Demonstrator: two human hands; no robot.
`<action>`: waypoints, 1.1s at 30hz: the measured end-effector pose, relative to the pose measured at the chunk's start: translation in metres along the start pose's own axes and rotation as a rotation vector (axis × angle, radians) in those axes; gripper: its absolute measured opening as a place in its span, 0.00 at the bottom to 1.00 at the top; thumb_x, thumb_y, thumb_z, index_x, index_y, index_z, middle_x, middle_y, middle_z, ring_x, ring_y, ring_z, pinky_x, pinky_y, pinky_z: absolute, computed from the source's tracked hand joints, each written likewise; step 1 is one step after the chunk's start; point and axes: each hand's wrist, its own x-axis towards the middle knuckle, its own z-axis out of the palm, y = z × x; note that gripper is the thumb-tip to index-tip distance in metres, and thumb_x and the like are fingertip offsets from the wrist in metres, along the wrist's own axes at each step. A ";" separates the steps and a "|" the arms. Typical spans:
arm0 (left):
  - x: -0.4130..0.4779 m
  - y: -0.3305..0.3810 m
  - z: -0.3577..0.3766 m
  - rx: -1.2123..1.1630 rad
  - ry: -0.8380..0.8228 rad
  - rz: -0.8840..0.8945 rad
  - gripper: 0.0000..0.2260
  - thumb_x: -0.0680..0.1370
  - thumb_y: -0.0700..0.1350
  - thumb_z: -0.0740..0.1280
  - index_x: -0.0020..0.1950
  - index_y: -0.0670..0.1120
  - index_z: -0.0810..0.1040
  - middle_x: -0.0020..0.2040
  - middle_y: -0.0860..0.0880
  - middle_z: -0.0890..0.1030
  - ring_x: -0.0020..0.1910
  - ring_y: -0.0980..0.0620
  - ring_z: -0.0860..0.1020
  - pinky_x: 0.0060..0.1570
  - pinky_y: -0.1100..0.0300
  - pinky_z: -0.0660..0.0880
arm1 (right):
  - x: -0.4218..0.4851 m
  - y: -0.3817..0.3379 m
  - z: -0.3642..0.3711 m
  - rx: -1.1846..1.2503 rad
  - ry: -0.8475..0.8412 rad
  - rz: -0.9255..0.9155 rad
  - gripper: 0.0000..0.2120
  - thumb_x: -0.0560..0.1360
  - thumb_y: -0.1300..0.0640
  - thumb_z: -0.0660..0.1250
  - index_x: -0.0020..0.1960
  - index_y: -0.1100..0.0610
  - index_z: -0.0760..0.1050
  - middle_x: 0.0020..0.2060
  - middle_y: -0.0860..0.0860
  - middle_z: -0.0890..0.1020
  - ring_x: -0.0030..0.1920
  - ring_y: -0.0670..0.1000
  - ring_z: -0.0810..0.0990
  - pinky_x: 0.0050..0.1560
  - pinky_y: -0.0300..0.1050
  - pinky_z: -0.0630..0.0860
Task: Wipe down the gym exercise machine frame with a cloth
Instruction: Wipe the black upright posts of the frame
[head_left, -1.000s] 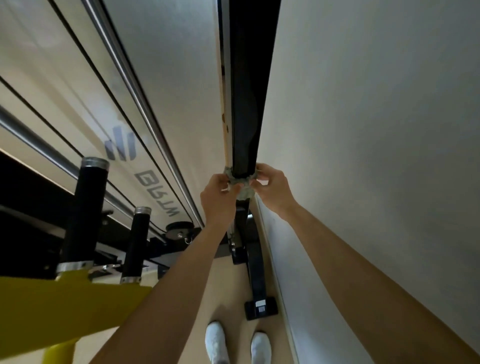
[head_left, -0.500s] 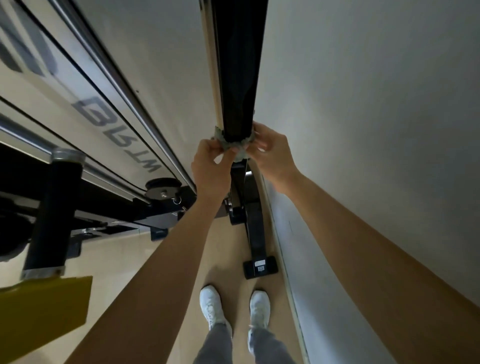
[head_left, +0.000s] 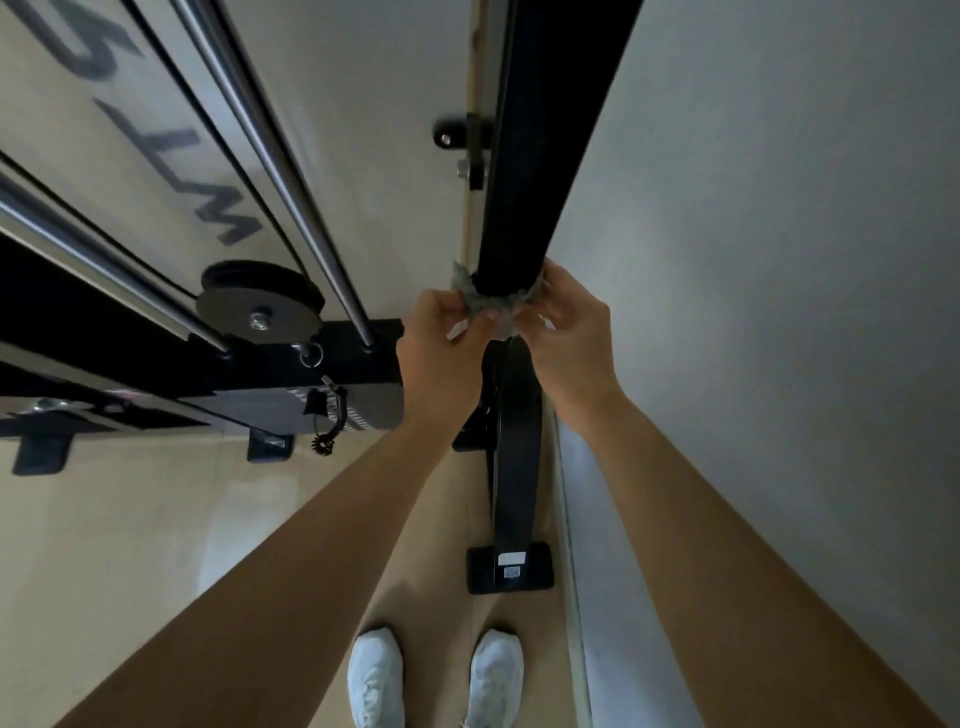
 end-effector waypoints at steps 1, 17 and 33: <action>-0.001 -0.013 0.004 -0.006 0.006 0.004 0.08 0.78 0.44 0.73 0.51 0.45 0.76 0.48 0.51 0.83 0.50 0.57 0.82 0.50 0.65 0.79 | 0.001 0.014 0.002 0.008 -0.002 -0.001 0.17 0.77 0.65 0.71 0.65 0.56 0.78 0.54 0.51 0.85 0.56 0.49 0.84 0.60 0.54 0.81; -0.016 -0.211 0.060 -0.184 0.030 0.115 0.08 0.81 0.38 0.68 0.59 0.41 0.74 0.50 0.55 0.83 0.50 0.63 0.82 0.49 0.70 0.76 | -0.005 0.231 0.028 0.134 -0.065 0.016 0.17 0.74 0.62 0.75 0.63 0.59 0.80 0.54 0.52 0.86 0.58 0.52 0.84 0.62 0.54 0.80; -0.023 -0.342 0.080 -0.252 -0.020 0.160 0.20 0.80 0.38 0.69 0.71 0.46 0.73 0.59 0.58 0.79 0.60 0.64 0.78 0.60 0.70 0.74 | -0.005 0.328 0.032 -0.092 0.020 -0.163 0.09 0.74 0.66 0.72 0.53 0.60 0.85 0.46 0.52 0.88 0.49 0.52 0.87 0.55 0.57 0.83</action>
